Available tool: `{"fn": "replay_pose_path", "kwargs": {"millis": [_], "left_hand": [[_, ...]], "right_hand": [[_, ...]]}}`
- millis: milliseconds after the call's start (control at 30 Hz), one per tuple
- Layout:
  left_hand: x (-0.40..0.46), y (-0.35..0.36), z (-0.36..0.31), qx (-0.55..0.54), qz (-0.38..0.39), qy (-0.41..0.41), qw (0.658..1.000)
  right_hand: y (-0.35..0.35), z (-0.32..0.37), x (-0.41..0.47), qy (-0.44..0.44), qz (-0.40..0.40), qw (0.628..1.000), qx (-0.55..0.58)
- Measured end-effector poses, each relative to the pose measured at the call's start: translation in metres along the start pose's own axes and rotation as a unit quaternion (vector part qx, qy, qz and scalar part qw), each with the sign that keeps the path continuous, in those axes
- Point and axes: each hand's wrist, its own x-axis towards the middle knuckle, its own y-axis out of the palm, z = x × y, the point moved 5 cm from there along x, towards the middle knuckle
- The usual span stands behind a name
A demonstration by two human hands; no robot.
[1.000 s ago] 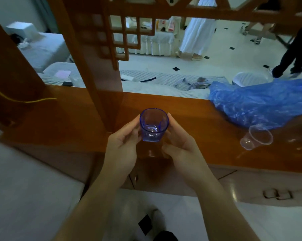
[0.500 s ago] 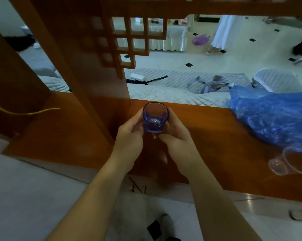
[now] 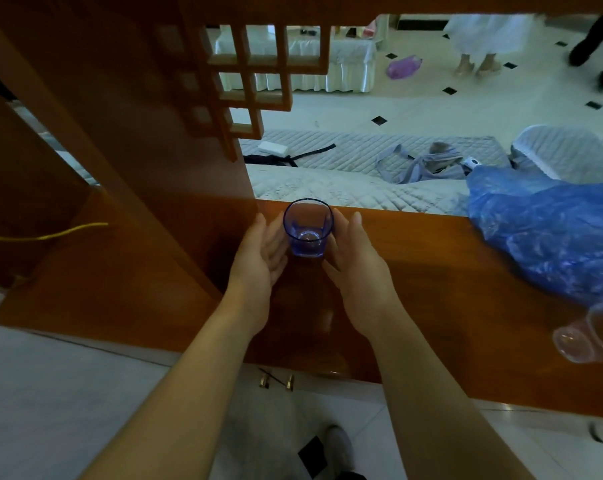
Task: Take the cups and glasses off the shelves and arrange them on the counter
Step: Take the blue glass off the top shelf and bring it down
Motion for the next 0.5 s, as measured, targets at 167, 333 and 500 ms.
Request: {"fn": "replay_pose_path", "kwargs": {"millis": [167,333,500], "left_hand": [[0.009,0.002,0.005,0.002,0.011,-0.023,1.000],[0.010,0.005,0.010,-0.012,0.010,-0.037,0.999],[0.005,0.013,0.006,-0.030,0.022,-0.040,0.998]], "right_hand": [[-0.005,-0.015,0.013,-0.004,0.016,1.000,-0.002],[-0.004,-0.018,0.016,0.006,0.035,0.999,0.000],[-0.005,-0.014,0.014,0.002,0.034,0.999,0.017]]}}
